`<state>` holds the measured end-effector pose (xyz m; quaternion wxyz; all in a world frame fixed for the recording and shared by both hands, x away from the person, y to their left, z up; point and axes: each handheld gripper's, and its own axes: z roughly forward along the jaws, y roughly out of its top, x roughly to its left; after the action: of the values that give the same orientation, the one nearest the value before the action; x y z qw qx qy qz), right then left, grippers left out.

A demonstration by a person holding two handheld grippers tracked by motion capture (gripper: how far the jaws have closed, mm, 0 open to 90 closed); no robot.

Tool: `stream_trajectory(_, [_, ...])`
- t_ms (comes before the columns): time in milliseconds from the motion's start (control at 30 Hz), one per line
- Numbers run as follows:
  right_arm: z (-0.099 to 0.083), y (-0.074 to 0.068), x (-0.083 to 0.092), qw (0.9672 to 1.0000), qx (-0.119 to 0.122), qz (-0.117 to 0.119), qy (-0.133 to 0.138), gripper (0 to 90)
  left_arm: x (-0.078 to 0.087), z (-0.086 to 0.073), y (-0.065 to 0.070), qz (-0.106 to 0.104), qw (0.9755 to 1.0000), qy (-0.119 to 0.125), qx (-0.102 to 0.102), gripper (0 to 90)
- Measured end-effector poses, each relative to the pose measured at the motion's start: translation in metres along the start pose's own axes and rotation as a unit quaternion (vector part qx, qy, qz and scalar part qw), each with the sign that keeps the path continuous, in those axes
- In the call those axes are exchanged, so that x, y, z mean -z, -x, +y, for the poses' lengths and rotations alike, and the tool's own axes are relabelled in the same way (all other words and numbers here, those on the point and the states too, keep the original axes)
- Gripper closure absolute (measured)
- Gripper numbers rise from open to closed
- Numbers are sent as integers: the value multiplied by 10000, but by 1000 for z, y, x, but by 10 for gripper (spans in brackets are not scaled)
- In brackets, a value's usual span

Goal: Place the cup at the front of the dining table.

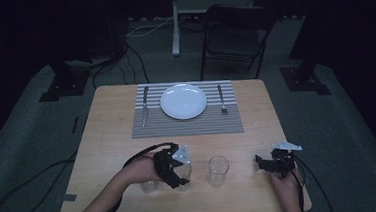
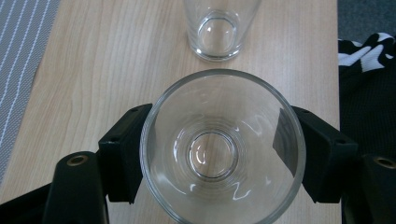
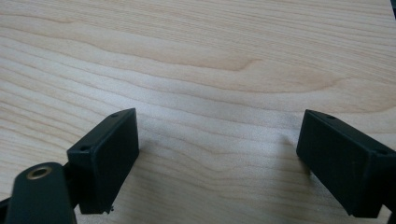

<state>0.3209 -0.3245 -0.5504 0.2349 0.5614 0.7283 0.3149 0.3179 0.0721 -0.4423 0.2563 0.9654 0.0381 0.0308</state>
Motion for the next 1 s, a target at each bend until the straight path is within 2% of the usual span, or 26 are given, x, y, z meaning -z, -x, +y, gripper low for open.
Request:
stream_trajectory(200, [0, 0, 0, 10000, 0, 0, 0, 127, 0, 4, -1, -37, 9998, -168, 35, 290])
stream_trajectory(367, [0, 0, 0, 10000, 0, 0, 0, 127, 0, 4, 0, 77, 9999, -120, 93, 290])
stream_trajectory(500, [0, 0, 0, 10000, 0, 0, 0, 127, 1, 3, -3, 86, 9997, -80, 220, 292])
stream_trajectory(733, [0, 0, 0, 10000, 0, 0, 0, 127, 6, 1, -11, 384, 9987, -30, 325, 293])
stream_trajectory(867, [0, 0, 0, 10000, 0, 0, 0, 127, 8, 0, -16, 447, 9978, -14, 485, 293])
stream_trajectory(1000, [0, 0, 0, 10000, 2, 0, 0, 127, 11, -2, -22, 610, 9959, -40, 668, 293])
